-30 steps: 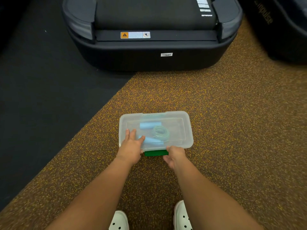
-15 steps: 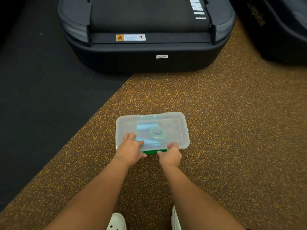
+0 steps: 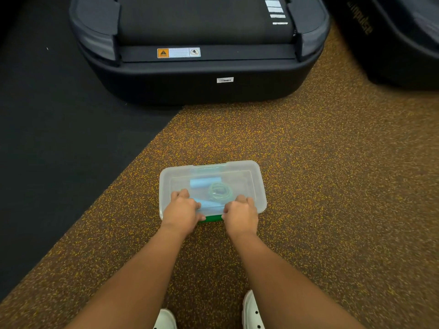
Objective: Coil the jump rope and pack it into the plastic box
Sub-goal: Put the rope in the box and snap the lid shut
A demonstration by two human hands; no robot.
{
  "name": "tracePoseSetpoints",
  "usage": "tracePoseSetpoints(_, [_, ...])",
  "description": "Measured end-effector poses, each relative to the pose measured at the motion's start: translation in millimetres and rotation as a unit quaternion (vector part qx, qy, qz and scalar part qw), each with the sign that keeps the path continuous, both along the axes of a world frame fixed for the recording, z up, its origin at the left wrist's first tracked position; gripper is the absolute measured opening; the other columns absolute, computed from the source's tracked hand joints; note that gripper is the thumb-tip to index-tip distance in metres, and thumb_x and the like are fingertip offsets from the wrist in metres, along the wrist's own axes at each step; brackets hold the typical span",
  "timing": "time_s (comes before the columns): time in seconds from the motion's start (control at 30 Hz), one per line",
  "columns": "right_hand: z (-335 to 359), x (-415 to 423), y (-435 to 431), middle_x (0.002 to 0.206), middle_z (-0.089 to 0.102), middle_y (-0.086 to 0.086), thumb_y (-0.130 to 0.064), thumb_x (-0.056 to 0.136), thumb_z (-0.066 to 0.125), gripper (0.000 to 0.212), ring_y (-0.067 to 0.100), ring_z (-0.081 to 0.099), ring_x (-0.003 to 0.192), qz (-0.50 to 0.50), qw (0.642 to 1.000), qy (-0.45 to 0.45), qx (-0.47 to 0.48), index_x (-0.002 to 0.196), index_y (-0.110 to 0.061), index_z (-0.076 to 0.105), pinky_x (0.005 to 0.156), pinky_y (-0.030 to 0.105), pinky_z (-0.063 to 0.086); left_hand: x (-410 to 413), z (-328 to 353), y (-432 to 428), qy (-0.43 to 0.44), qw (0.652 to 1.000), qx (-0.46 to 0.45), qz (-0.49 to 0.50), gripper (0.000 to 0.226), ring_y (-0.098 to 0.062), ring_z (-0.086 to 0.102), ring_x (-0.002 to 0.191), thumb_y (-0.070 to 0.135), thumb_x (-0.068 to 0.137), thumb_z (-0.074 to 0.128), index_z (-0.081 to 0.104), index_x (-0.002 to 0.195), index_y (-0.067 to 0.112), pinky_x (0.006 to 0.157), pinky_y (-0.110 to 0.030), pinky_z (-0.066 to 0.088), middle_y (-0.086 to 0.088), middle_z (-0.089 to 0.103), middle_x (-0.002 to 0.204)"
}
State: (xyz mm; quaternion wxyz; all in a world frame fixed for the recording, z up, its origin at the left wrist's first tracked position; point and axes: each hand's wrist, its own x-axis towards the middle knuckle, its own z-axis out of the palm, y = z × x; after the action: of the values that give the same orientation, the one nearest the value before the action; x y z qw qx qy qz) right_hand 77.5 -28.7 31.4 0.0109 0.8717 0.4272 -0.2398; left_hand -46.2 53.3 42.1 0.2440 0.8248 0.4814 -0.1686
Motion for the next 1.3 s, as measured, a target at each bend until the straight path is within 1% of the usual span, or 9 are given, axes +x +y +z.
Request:
tracePoseSetpoints(0.07, [-3, 3, -1, 0.11, 0.058, 0.007, -0.02, 0.09, 0.057, 0.022, 0.028, 0.046, 0.111, 0.016, 1.0, 0.011, 0.006, 0.106, -0.017, 0.072, 0.092, 0.037, 0.044, 0, 0, 0, 0.0, 1.0, 0.0, 0.003, 0.046, -0.026, 0.034, 0.121, 0.042, 0.082, 0.066, 0.064, 0.123, 0.019, 0.103, -0.038, 0.038, -0.006, 0.045, 0.12])
tracePoseSetpoints(0.27, [-4, 9, 3, 0.109, 0.061, 0.008, -0.019, 0.089, 0.059, 0.022, 0.028, 0.048, 0.111, 0.022, 0.999, 0.046, 0.003, 0.107, -0.015, 0.072, 0.092, 0.037, 0.044, 3, 0, 2, 0.005, 1.0, -0.003, 0.013, 0.044, -0.026, 0.034, 0.121, 0.041, 0.082, 0.067, 0.065, 0.12, 0.018, 0.1, -0.039, 0.041, -0.006, 0.046, 0.118])
tracePoseSetpoints(0.37, [-5, 13, 7, 0.107, 0.065, 0.009, -0.015, 0.09, 0.058, 0.021, 0.029, 0.052, 0.108, 0.034, 0.999, 0.04, -0.007, 0.106, -0.012, 0.071, 0.088, 0.037, 0.046, 4, -1, 3, 0.008, 1.0, 0.0, 0.017, 0.04, -0.026, 0.035, 0.119, 0.04, 0.084, 0.065, 0.068, 0.117, 0.018, 0.099, -0.04, 0.043, -0.005, 0.047, 0.117])
tracePoseSetpoints(0.47, [-5, 15, 11, 0.106, 0.067, 0.01, -0.018, 0.09, 0.058, 0.021, 0.029, 0.055, 0.106, 0.044, 0.998, 0.036, -0.009, 0.105, -0.012, 0.071, 0.087, 0.037, 0.047, 5, -1, 4, 0.005, 1.0, 0.006, 0.022, 0.036, -0.026, 0.036, 0.118, 0.038, 0.086, 0.063, 0.069, 0.115, 0.017, 0.096, -0.041, 0.045, -0.005, 0.048, 0.116])
tracePoseSetpoints(0.8, [-9, 18, 15, 0.109, 0.066, 0.008, -0.02, 0.091, 0.054, 0.022, 0.028, 0.057, 0.103, 0.07, 0.997, 0.02, -0.031, 0.106, -0.016, 0.069, 0.087, 0.036, 0.045, 7, -2, 4, 0.008, 1.0, 0.011, 0.025, 0.035, -0.025, 0.036, 0.117, 0.038, 0.086, 0.064, 0.07, 0.114, 0.018, 0.094, -0.041, 0.046, -0.005, 0.048, 0.115])
tracePoseSetpoints(0.93, [-10, 19, 12, 0.109, 0.065, 0.008, -0.025, 0.092, 0.055, 0.021, 0.028, 0.057, 0.104, 0.071, 0.997, 0.031, -0.027, 0.105, -0.016, 0.069, 0.087, 0.036, 0.044, 7, 0, 4, 0.022, 1.0, 0.007, 0.017, 0.039, -0.025, 0.036, 0.118, 0.041, 0.084, 0.064, 0.069, 0.116, 0.019, 0.095, -0.04, 0.045, -0.005, 0.047, 0.116])
tracePoseSetpoints(1.1, [-9, 26, 10, 0.109, 0.067, 0.007, -0.03, 0.091, 0.058, 0.019, 0.028, 0.057, 0.106, 0.078, 0.995, 0.065, -0.02, 0.101, -0.019, 0.07, 0.087, 0.035, 0.042, 6, 4, 5, 0.055, 0.998, 0.002, -0.008, 0.058, -0.024, 0.036, 0.119, 0.054, 0.071, 0.071, 0.064, 0.121, 0.025, 0.096, -0.039, 0.044, -0.003, 0.046, 0.117])
tracePoseSetpoints(1.23, [-5, 36, 16, 0.105, 0.069, 0.01, -0.023, 0.087, 0.061, 0.015, 0.031, 0.063, 0.097, 0.03, 0.993, 0.115, -0.007, 0.095, -0.017, 0.072, 0.082, 0.033, 0.049, 6, 3, 9, 0.057, 0.998, 0.019, -0.025, 0.056, -0.025, 0.038, 0.117, 0.053, 0.073, 0.071, 0.064, 0.121, 0.027, 0.099, -0.038, 0.04, -0.003, 0.048, 0.117])
tracePoseSetpoints(1.3, [-4, 42, 23, 0.103, 0.069, 0.011, -0.018, 0.086, 0.059, 0.015, 0.032, 0.063, 0.094, 0.02, 0.993, 0.118, 0.011, 0.093, -0.017, 0.072, 0.079, 0.034, 0.051, 7, 2, 15, 0.049, 0.998, 0.025, -0.023, 0.055, -0.025, 0.038, 0.118, 0.053, 0.073, 0.071, 0.064, 0.122, 0.027, 0.1, -0.038, 0.039, -0.002, 0.049, 0.118])
